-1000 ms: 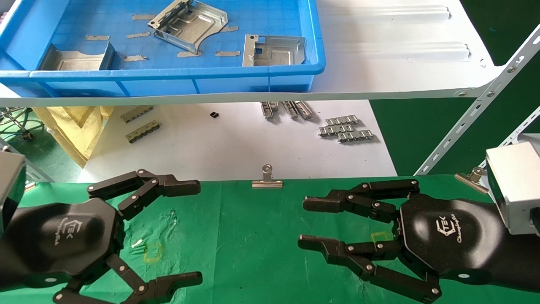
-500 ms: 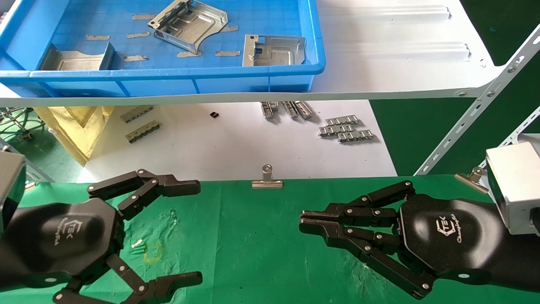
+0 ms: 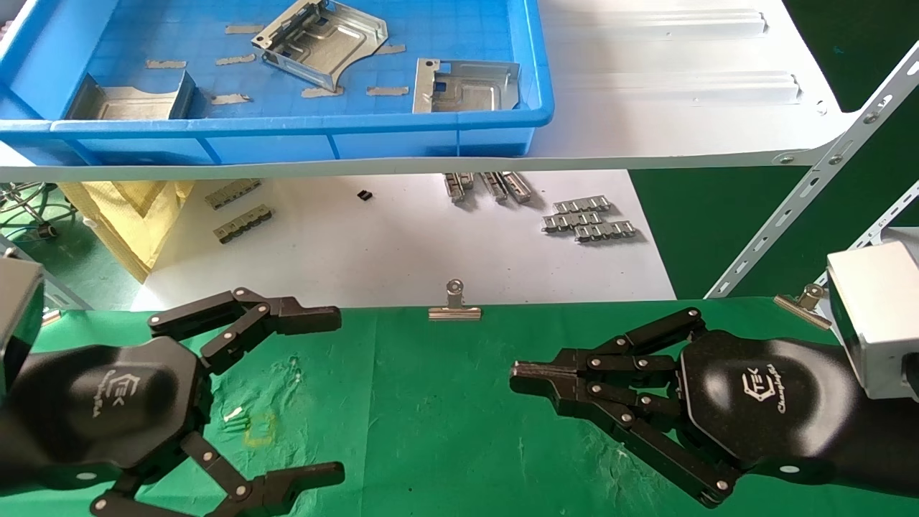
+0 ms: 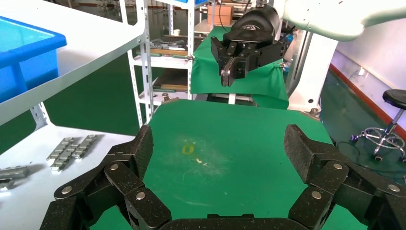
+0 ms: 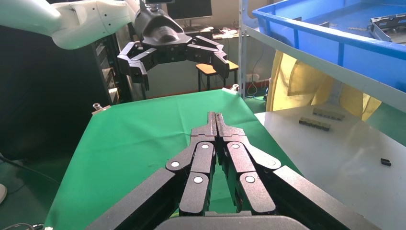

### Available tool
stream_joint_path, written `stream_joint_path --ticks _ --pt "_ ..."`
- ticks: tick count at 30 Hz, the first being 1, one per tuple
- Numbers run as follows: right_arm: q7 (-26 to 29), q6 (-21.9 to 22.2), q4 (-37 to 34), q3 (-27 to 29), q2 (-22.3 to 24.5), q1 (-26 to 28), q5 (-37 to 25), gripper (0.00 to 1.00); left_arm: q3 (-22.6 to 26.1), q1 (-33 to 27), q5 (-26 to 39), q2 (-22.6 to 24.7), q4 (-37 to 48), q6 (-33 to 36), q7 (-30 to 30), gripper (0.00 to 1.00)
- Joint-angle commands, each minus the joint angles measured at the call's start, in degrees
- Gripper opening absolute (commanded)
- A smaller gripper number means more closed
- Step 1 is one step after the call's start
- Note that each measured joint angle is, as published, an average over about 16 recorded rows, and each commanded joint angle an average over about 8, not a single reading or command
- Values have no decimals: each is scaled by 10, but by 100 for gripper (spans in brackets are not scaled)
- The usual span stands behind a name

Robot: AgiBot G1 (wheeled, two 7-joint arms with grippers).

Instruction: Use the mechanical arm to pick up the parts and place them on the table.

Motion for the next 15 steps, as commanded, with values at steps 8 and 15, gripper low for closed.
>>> stream_joint_path --ticks 8,15 --pt "0 0 0 0 0 0 0 0 0 0 0 0 0 0 0 100" --pt "0 0 0 0 0 0 0 0 0 0 0 0 0 0 0 100"
